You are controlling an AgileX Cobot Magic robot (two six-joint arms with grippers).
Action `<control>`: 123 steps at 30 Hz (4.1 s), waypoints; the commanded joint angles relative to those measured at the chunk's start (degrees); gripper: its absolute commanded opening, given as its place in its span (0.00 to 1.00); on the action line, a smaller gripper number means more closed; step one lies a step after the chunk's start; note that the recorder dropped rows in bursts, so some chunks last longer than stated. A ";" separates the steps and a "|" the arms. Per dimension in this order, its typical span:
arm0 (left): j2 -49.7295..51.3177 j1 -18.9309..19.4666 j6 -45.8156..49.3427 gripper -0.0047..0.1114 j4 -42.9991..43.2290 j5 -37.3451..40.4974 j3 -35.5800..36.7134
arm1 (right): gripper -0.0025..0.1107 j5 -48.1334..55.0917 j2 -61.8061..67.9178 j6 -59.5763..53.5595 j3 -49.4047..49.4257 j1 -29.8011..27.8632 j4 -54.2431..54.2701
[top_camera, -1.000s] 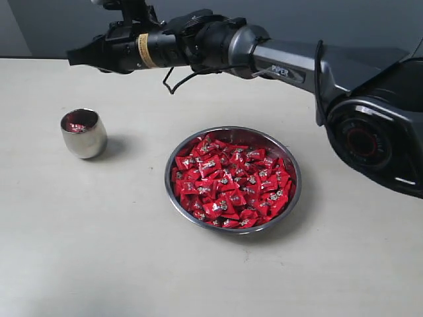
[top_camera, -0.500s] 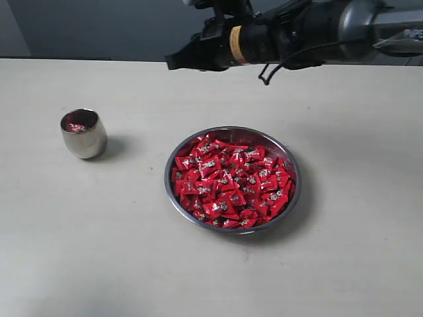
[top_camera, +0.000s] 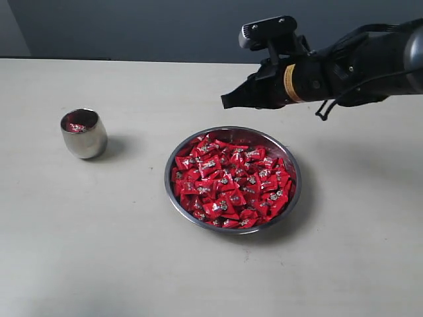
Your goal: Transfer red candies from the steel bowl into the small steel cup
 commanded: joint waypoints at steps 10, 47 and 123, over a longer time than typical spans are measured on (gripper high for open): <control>-0.26 0.03 -0.13 0.04 -0.13 -0.09 0.22 | 0.02 17.43 -32.32 -3.77 18.01 -0.23 0.02; -0.26 0.03 -0.13 0.04 -0.13 -0.09 0.22 | 0.02 -29.52 -53.61 5.59 30.22 -0.23 80.28; -0.26 0.03 -0.13 0.04 -0.13 -0.09 0.22 | 0.35 40.19 8.72 -125.49 -12.15 3.76 132.04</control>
